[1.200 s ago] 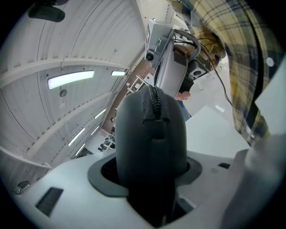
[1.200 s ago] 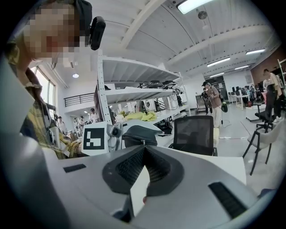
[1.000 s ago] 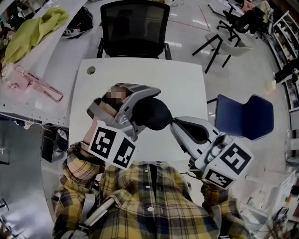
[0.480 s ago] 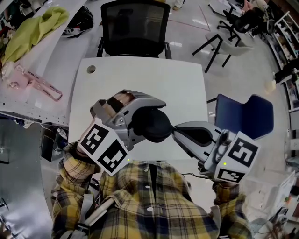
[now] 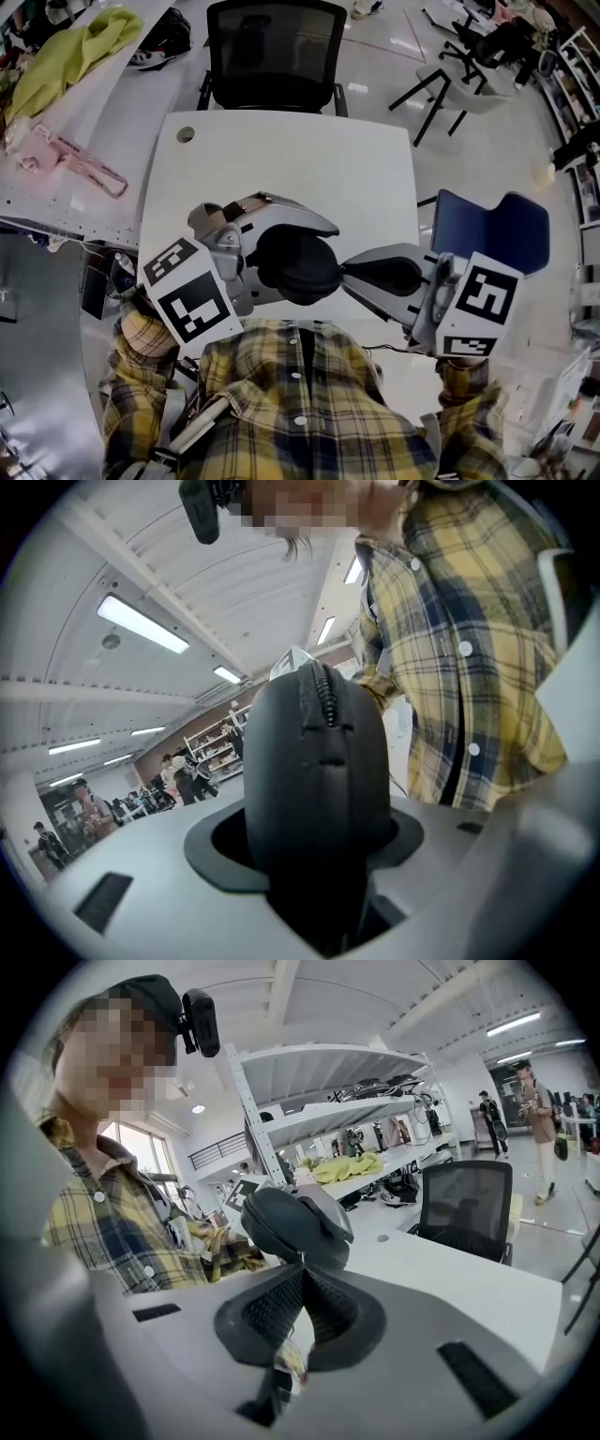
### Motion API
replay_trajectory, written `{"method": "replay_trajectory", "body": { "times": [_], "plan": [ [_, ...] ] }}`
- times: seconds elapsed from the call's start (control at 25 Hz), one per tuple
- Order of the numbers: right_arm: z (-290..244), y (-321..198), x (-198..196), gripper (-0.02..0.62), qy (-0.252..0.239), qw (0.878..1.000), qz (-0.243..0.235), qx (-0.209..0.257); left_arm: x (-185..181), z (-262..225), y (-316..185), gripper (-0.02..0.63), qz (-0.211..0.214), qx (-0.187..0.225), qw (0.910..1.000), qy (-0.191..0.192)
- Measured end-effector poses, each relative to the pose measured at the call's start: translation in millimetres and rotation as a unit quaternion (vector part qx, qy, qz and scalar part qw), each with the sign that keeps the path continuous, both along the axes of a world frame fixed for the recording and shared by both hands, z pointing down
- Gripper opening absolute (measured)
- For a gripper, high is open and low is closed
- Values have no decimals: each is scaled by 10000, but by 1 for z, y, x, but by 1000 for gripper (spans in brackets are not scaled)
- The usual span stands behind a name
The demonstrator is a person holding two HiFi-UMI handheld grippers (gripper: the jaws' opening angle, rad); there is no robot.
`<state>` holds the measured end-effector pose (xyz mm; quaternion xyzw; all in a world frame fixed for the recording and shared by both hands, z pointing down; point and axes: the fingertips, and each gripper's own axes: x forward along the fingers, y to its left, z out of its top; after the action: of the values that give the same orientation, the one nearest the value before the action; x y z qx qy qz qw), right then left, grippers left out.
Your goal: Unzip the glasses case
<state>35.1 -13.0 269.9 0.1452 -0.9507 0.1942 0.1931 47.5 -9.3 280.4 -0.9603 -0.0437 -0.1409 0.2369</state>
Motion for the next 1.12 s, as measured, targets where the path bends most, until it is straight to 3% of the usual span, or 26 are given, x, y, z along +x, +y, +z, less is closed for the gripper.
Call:
{"method": "replay_trajectory", "body": {
  "times": [0.44,0.6,0.88,1.12],
  "plan": [
    [7,4,-9,-3,196,9986,-460,-153,-4,-20,13,249,501,-721,9952,442],
    [12,-3,-9,-3,142,9991,-394,-109,-3,-27,10,249,538,-952,9914,716],
    [29,-16,-6,-3,235,9995,-189,-71,1,-31,-3,249,496,-956,9904,868],
    [46,-19,-7,-3,173,9994,-44,-302,0,-21,-9,249,508,-1247,9848,1094]
  ]
}}
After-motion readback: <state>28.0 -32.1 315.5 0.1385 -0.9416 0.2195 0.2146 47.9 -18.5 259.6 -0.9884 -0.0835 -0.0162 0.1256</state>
